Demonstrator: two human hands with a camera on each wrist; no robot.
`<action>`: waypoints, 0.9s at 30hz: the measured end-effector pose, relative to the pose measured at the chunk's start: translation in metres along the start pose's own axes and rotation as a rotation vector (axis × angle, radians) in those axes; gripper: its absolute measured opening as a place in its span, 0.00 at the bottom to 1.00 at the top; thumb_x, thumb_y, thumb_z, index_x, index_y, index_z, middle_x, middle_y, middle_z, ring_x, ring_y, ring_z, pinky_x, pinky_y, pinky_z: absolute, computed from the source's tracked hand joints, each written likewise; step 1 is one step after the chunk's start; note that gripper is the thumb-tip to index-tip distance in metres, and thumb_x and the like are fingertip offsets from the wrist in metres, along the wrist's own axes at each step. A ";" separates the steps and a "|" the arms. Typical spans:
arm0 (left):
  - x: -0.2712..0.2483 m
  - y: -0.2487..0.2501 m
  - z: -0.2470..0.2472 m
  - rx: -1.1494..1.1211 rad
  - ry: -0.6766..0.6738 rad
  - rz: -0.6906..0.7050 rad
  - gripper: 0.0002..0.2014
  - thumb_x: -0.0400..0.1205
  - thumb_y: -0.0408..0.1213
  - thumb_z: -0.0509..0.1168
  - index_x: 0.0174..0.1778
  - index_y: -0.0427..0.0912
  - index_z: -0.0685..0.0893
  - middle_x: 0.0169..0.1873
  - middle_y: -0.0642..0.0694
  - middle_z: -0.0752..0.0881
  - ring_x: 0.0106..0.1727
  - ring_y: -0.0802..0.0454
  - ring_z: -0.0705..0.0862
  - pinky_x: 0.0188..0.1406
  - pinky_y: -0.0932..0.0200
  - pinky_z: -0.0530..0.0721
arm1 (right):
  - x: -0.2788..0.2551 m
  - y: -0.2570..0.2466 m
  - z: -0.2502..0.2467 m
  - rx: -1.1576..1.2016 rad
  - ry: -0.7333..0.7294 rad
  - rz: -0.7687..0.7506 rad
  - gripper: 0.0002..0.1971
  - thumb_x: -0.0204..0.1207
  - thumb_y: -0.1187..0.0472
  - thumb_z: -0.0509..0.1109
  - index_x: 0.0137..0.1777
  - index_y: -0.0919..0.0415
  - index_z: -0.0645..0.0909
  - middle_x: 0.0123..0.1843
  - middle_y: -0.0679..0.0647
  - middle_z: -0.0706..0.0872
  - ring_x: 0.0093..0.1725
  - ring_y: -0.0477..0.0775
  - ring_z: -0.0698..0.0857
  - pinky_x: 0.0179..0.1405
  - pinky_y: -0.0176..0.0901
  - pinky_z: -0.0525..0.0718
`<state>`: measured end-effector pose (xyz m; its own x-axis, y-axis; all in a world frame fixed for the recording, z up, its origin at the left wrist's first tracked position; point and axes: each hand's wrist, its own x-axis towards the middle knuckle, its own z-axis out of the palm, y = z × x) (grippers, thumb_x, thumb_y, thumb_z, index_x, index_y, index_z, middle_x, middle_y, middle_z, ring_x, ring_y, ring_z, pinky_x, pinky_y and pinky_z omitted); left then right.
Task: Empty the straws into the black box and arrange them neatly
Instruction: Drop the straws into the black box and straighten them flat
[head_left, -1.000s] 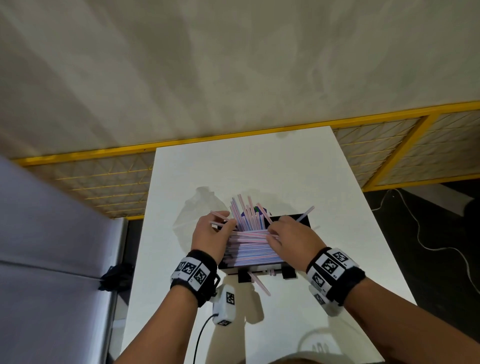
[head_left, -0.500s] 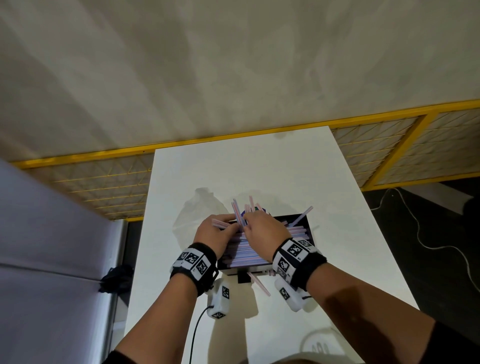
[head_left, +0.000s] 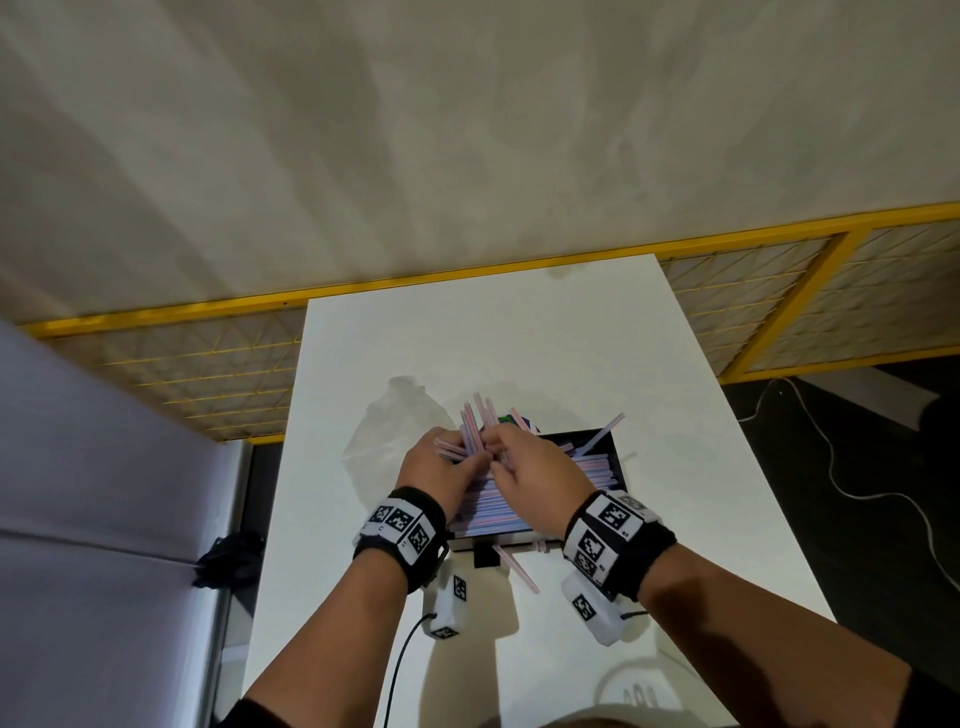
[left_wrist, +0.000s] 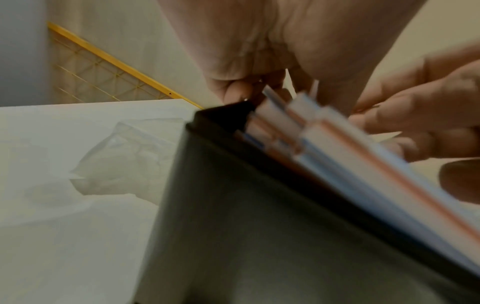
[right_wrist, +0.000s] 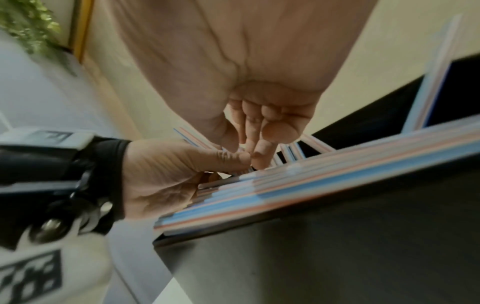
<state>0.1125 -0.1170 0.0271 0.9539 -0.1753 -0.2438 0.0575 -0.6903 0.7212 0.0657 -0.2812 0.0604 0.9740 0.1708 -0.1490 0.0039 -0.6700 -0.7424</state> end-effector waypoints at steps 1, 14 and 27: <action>0.000 0.000 -0.001 -0.039 -0.002 -0.016 0.05 0.78 0.47 0.74 0.38 0.53 0.88 0.39 0.50 0.86 0.37 0.59 0.86 0.34 0.68 0.76 | -0.004 0.002 0.000 -0.030 0.014 -0.018 0.15 0.86 0.58 0.64 0.71 0.54 0.78 0.63 0.50 0.87 0.59 0.51 0.85 0.59 0.46 0.85; -0.017 0.034 -0.057 -0.052 0.143 0.059 0.11 0.79 0.46 0.78 0.33 0.61 0.85 0.37 0.60 0.88 0.39 0.72 0.85 0.37 0.77 0.76 | -0.025 0.037 0.024 -0.623 -0.078 -0.184 0.20 0.90 0.48 0.51 0.72 0.53 0.78 0.67 0.51 0.81 0.65 0.59 0.78 0.64 0.56 0.80; -0.082 0.074 -0.108 -0.021 0.316 0.359 0.06 0.82 0.46 0.74 0.46 0.64 0.85 0.45 0.57 0.88 0.48 0.62 0.88 0.45 0.65 0.83 | -0.041 -0.008 -0.021 -0.236 0.119 -0.183 0.29 0.83 0.40 0.65 0.80 0.51 0.68 0.73 0.48 0.72 0.59 0.51 0.84 0.50 0.49 0.88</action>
<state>0.0703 -0.0777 0.1710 0.9571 -0.1757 0.2302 -0.2894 -0.6106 0.7372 0.0308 -0.2976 0.0860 0.9719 0.2272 0.0611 0.2203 -0.7874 -0.5758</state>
